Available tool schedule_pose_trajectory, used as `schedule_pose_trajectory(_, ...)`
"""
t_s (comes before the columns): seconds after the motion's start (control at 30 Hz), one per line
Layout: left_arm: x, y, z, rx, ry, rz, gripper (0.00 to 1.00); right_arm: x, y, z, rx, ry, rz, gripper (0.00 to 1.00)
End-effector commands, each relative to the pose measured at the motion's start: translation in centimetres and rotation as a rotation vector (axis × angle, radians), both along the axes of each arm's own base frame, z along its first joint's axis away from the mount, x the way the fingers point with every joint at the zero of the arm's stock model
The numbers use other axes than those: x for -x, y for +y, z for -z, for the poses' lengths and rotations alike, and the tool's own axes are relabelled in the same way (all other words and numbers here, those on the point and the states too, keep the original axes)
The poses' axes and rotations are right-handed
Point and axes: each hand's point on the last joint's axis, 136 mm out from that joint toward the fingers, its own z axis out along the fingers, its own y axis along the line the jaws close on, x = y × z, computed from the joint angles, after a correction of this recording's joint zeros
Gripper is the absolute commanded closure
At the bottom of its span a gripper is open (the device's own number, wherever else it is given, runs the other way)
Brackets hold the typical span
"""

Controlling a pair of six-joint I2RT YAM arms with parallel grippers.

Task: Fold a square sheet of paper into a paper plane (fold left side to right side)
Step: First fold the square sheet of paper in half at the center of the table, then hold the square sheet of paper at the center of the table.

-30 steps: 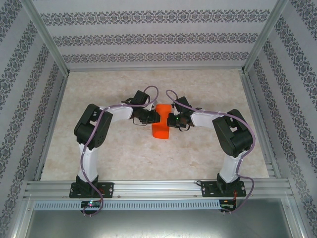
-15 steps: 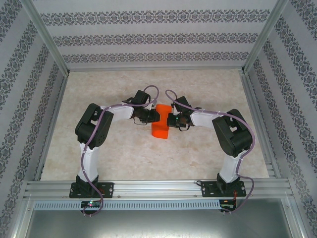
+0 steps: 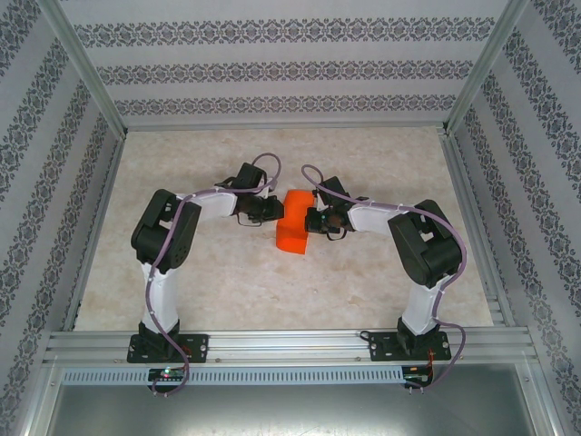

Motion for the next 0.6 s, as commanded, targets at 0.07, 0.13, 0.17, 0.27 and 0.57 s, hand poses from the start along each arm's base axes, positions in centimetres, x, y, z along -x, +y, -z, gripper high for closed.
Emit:
schedule_pose_trajectory(0.07, -0.6, 0.1, -3.4, 0.031, -0.081, -0.001, 0.80, 4.5, -2.7, 4.9, 0.154, 0.189, -0.010, 1.00)
schedule_pose_trajectory(0.13, -0.4, -1.0, -4.2, 0.054, -0.102, 0.025, 0.80, 4.5, -2.7, 4.8, 0.153, 0.187, -0.010, 1.00)
schedule_pose_trajectory(0.17, -0.3, -1.7, -4.6, 0.062, -0.110, 0.043, 0.80, 4.5, -2.7, 4.9, 0.153, 0.188, -0.009, 1.00)
schedule_pose_trajectory(0.27, 0.0, -3.2, -4.6, 0.072, -0.104, 0.073, 0.80, 4.4, -2.7, 4.9, 0.155, 0.187, -0.008, 1.00)
schedule_pose_trajectory(0.57, -0.3, -4.5, -1.6, 0.075, -0.045, 0.082, 0.80, 4.4, -2.5, 5.0, 0.153, 0.191, -0.013, 1.00)
